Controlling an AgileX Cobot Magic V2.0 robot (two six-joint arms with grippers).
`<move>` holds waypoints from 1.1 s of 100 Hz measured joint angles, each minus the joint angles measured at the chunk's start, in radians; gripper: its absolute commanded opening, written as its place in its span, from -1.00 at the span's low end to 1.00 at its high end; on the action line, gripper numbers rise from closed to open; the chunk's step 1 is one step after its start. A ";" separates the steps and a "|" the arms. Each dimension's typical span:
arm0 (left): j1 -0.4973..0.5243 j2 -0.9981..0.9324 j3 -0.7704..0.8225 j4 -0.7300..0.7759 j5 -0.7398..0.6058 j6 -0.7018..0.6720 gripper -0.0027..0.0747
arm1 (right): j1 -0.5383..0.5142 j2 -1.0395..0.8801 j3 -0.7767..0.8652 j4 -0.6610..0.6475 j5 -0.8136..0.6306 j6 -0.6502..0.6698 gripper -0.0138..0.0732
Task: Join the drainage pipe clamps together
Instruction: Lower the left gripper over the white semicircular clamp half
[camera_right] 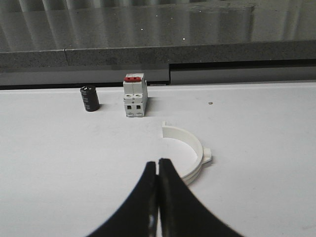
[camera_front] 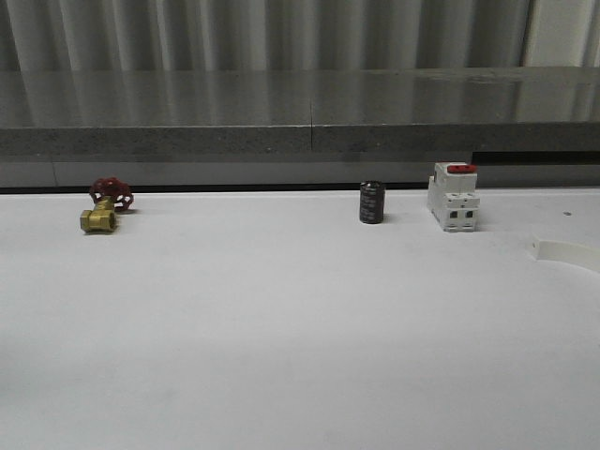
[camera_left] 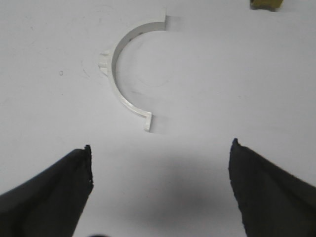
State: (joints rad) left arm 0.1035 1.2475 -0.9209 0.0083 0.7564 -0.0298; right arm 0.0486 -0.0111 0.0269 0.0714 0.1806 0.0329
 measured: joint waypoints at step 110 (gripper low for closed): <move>0.107 0.690 -0.369 0.000 -0.080 0.251 0.50 | 0.000 0.000 0.000 0.000 0.000 0.000 -0.84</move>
State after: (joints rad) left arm 0.2100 1.9377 -1.2894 0.0088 0.6762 0.2213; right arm 0.0486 -0.0111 0.0269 0.0714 0.1806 0.0329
